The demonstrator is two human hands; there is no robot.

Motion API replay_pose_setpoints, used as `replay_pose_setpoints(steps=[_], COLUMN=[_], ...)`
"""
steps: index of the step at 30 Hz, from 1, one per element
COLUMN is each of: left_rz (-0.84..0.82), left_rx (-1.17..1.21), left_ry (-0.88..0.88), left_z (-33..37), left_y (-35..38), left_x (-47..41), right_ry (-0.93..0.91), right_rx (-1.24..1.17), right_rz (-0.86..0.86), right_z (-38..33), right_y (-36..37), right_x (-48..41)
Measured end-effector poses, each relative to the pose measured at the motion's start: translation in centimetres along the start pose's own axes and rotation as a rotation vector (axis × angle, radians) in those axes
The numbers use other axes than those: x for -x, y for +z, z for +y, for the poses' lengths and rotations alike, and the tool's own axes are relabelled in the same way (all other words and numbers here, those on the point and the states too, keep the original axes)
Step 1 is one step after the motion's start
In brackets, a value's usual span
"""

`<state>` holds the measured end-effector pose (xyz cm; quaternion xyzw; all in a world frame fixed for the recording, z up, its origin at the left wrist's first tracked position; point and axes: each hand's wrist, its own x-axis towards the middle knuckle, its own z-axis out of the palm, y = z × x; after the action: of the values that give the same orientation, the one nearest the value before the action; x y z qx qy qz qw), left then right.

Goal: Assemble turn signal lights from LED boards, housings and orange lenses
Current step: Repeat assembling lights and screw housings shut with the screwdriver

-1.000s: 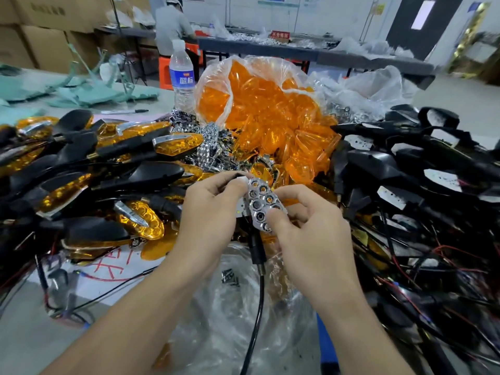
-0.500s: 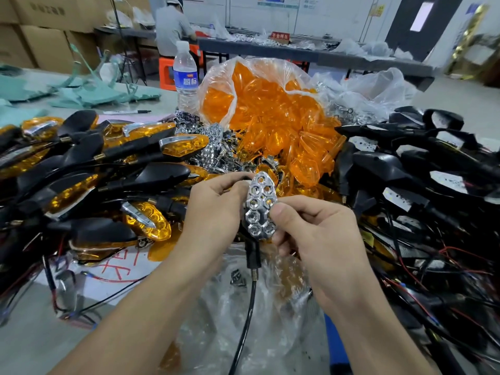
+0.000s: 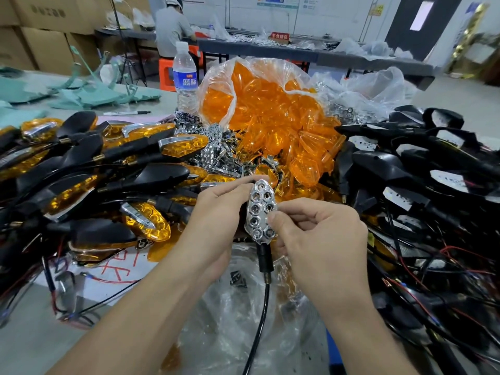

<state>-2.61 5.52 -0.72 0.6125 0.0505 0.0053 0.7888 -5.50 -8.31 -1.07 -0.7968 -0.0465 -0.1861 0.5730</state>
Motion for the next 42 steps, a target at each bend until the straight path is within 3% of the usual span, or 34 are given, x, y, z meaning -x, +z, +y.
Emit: replay_pose_setpoints(steps=[9, 14, 20, 32, 42], left_rz=[-0.054, -0.077, -0.167, -0.319, -0.241], left_rx=[0.007, 0.079, 0.022, 0.142, 0.130], left_ry=[-0.055, -0.050, -0.002, -0.012, -0.015], left_z=[-0.6, -0.6, -0.4, 0.2, 0.1], left_y=[0.0, 0.0, -0.2, -1.0, -1.4], left_x=[-0.2, -0.1, -0.1, -0.5, -0.6], right_ry=[-0.027, -0.021, 0.020, -0.042, -0.108], right_rx=[0.093, 0.187, 0.180, 0.052, 0.137], right_rz=[-0.011, 0.066, 0.054, 0.056, -0.026], right_z=[0.3, 0.5, 1.0, 0.5, -0.4], right_y=[-0.3, 0.0, 0.0, -0.1, 0.2], right_x=[-0.2, -0.1, -0.3, 0.0, 0.5])
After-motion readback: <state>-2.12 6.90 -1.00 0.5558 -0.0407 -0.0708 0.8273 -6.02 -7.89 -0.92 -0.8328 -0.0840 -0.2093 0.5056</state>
